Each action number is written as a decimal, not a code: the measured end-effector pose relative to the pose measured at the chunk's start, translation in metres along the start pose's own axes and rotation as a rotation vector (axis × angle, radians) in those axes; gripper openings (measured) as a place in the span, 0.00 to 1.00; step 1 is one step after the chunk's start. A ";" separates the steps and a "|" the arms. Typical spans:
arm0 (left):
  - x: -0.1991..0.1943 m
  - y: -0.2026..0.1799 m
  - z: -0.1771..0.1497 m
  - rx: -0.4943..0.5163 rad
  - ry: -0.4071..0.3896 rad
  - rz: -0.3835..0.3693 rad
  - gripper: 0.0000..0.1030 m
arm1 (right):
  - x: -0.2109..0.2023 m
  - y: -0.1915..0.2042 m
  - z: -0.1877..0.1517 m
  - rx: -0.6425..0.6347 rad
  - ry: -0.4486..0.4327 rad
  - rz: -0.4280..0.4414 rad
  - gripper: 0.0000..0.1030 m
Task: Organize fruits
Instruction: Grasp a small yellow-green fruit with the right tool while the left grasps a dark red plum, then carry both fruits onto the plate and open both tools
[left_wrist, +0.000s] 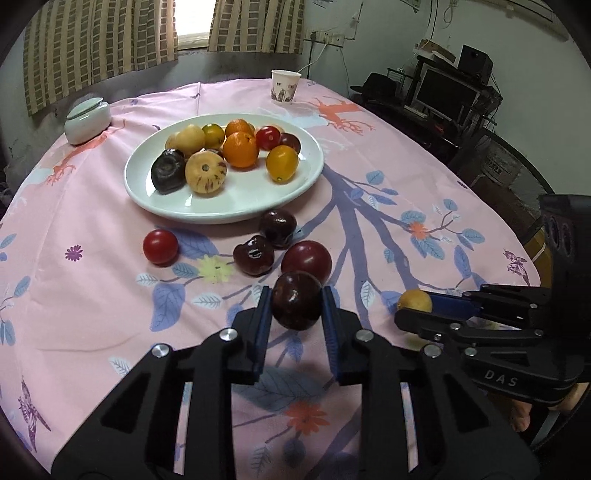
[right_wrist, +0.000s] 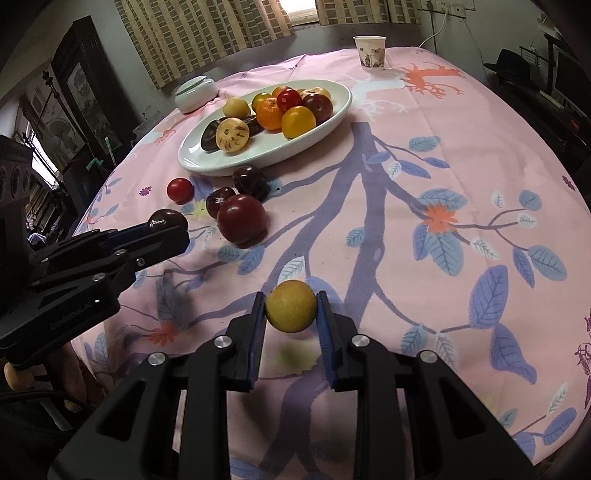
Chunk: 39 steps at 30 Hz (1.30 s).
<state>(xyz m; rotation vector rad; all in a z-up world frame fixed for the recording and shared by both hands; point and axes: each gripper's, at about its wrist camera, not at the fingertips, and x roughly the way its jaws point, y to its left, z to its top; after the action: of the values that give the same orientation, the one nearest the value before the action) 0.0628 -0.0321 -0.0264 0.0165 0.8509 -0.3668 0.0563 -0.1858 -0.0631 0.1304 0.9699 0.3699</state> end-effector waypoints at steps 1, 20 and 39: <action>-0.003 0.001 0.000 0.000 -0.002 -0.003 0.26 | 0.000 0.002 0.001 -0.001 0.001 0.002 0.27; -0.014 0.053 0.015 -0.065 0.000 0.077 0.26 | 0.012 0.046 0.054 -0.129 -0.025 0.032 0.26; 0.057 0.110 0.116 -0.087 0.021 0.088 0.26 | 0.087 0.061 0.166 -0.209 -0.069 -0.052 0.26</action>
<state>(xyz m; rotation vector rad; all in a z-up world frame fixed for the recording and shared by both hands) 0.2172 0.0345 -0.0064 -0.0227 0.8834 -0.2472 0.2227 -0.0880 -0.0210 -0.0715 0.8594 0.4145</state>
